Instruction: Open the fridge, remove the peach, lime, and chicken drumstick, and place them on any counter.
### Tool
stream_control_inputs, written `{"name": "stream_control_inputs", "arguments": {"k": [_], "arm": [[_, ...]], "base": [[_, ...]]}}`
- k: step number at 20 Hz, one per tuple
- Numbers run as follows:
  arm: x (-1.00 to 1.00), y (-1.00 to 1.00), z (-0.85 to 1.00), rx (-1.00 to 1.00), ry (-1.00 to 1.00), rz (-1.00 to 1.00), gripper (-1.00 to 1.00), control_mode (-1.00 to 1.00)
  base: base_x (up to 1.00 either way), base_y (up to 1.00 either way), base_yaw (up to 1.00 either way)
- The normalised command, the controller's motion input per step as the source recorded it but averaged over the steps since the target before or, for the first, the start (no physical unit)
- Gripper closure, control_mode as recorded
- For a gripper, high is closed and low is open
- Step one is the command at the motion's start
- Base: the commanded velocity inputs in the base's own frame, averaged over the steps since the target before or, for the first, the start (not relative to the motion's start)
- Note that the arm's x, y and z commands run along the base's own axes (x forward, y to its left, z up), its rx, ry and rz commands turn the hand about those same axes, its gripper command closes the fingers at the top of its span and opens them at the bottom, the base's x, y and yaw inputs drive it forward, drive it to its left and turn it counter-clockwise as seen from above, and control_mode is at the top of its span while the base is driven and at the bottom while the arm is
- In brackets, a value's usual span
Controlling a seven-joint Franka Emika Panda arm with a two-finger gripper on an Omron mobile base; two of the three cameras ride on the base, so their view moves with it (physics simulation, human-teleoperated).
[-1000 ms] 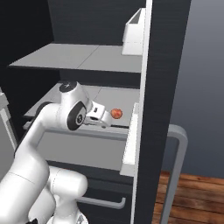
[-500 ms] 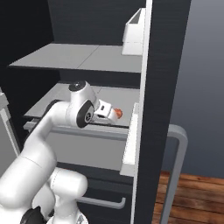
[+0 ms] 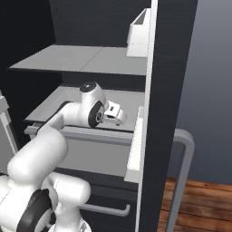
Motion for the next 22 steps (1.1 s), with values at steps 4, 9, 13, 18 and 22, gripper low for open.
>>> {"name": "stream_control_inputs", "arguments": {"k": [4, 9, 13, 18, 22], "arm": [[0.42, -0.01, -0.24, 0.0, 0.0, 0.0, -1.0, -1.0], [0.39, -0.08, -0.18, 0.01, 0.0, 0.0, -1.0, -1.0], [0.36, -0.07, -0.17, 0.01, 0.0, 0.0, -1.0, -1.0], [0.32, -0.04, -0.17, 0.01, 0.0, 0.0, -1.0, -1.0], [0.21, -0.04, -0.16, 0.0, 0.01, 0.0, -1.0, -1.0]], "base": [[0.0, 0.0, 0.0], [0.0, 0.0, 0.0], [0.0, 0.0, 0.0], [0.0, 0.0, 0.0], [0.0, 0.0, 0.0]]}}
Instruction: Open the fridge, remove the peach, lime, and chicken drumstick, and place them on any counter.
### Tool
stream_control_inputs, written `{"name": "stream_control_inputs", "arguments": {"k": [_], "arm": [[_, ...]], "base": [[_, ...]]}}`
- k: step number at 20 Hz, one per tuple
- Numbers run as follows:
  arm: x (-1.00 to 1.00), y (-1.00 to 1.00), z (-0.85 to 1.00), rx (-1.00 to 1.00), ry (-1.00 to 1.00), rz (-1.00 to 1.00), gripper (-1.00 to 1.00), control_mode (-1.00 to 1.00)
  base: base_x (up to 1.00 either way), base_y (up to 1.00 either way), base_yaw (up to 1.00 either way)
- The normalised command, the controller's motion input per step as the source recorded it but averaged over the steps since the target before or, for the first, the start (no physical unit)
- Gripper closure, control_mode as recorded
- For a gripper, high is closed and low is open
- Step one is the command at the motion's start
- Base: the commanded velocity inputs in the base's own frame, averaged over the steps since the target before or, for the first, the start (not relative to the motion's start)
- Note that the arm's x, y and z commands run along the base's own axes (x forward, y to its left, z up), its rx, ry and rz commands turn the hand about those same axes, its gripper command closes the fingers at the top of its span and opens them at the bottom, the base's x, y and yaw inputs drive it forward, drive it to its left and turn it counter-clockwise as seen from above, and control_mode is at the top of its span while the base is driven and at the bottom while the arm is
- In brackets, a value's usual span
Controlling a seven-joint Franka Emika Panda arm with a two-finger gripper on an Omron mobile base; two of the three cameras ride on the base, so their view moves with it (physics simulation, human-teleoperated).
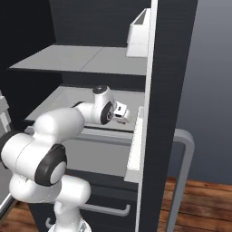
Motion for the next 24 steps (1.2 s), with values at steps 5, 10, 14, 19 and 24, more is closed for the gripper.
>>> {"name": "stream_control_inputs", "arguments": {"k": [5, 10, 14, 19, 24], "arm": [[0.28, -0.04, -0.13, 0.01, 0.01, 0.0, -1.0, -1.0], [0.32, -0.06, -0.13, 0.03, 0.0, 0.0, -1.0, -1.0], [0.28, -0.04, -0.13, 0.02, 0.0, 0.0, -1.0, -1.0], [0.26, -0.02, -0.15, 0.01, 0.0, 0.0, -1.0, -1.0], [0.03, 0.0, -0.21, 0.0, 0.06, 0.0, 1.0, -1.0]], "base": [[0.0, 0.0, 0.0], [0.0, 0.0, 0.0], [0.0, 0.0, 0.0], [0.0, 0.0, 0.0], [0.0, 0.0, 0.0]]}}
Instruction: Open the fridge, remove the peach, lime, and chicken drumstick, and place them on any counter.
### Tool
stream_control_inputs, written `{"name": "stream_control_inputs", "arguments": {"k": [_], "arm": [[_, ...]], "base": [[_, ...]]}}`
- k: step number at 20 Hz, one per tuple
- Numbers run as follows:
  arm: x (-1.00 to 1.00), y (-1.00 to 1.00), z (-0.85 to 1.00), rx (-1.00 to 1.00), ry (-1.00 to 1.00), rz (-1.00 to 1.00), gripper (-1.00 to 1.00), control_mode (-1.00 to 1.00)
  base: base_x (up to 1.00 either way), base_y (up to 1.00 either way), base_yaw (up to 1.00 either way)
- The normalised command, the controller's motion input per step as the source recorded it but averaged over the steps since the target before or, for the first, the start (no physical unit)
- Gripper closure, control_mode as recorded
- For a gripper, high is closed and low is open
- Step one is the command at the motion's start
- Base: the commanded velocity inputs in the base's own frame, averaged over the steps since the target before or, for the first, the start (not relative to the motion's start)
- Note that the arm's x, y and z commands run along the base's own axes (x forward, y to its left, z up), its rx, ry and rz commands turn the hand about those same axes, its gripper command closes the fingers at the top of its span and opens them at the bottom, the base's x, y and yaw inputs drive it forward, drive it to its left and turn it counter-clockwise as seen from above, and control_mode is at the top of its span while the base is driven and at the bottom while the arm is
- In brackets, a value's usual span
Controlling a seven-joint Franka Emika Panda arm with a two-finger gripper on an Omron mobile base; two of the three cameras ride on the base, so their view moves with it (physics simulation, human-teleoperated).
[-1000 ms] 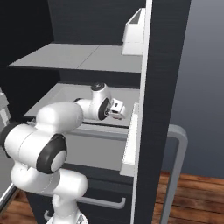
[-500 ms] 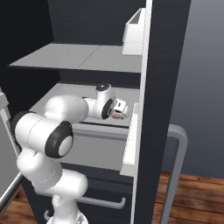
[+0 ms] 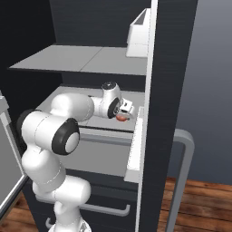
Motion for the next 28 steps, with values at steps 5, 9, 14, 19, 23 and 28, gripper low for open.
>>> {"name": "stream_control_inputs", "arguments": {"k": [5, 9, 14, 19, 23, 28], "arm": [[-0.02, 0.0, -0.44, 0.0, 0.12, 0.0, 1.0, -1.0], [0.0, 0.0, -0.21, 0.0, 0.08, 0.0, 1.0, -1.0], [0.0, 0.0, 0.0, 0.0, 0.0, 0.0, 1.0, -1.0], [-0.11, 0.0, -0.62, -0.01, -0.04, 0.01, 1.0, -1.0], [-0.48, 0.0, -0.51, 0.0, -0.1, 0.03, 1.0, -1.0], [-0.91, 0.0, -0.01, 0.0, -0.16, 0.08, 1.0, -1.0]], "base": [[0.0, 0.0, 0.0], [0.0, 0.0, 0.0], [0.0, 0.0, 0.0], [0.0, 0.0, 0.0], [0.0, 0.0, 0.0], [0.0, 0.0, 0.0]]}}
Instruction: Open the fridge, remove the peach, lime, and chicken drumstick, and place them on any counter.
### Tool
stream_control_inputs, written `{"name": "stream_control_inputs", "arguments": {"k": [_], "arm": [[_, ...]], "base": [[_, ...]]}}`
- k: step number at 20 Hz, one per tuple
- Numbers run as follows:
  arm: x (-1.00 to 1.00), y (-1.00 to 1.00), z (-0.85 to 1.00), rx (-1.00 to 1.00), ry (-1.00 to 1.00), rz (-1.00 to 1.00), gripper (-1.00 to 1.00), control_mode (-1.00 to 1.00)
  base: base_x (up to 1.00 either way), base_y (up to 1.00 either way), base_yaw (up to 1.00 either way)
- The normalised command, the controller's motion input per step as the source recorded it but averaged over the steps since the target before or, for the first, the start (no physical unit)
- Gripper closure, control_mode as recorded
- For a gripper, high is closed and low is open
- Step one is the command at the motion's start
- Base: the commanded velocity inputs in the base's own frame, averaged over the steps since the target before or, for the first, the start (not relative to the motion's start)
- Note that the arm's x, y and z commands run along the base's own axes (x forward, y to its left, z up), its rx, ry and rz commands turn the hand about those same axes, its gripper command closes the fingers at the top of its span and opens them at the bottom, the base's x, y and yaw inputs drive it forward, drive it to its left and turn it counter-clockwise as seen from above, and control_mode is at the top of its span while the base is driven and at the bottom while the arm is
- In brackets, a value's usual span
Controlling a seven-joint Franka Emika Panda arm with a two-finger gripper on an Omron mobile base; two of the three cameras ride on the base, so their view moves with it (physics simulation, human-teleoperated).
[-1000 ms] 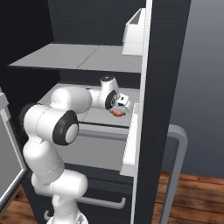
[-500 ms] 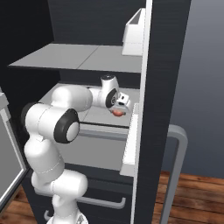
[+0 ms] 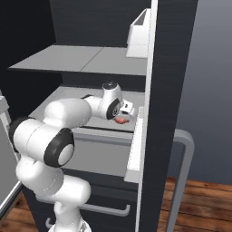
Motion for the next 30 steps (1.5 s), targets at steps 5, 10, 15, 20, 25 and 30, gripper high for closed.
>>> {"name": "stream_control_inputs", "arguments": {"k": [5, 10, 15, 20, 25, 30], "arm": [[-1.0, 0.0, 0.46, 0.0, -0.24, 0.09, 1.0, -1.0], [-0.95, 0.07, 0.95, -0.03, -0.22, 0.09, 1.0, -1.0], [-1.0, 0.17, 0.83, -0.09, -0.09, 0.09, 1.0, -1.0], [-0.85, 0.17, 0.98, -0.07, -0.06, 0.06, 1.0, -1.0], [-0.79, 0.4, 0.92, -0.08, 0.04, 0.06, 1.0, -1.0], [-0.77, 0.42, 0.67, -0.11, 0.16, 0.06, 1.0, -1.0]], "base": [[0.0, 0.0, 0.0], [0.0, 0.0, 0.0], [0.0, 0.0, 0.0], [0.0, 0.0, 0.0], [0.0, 0.0, 0.0], [0.0, 0.0, 0.0]]}}
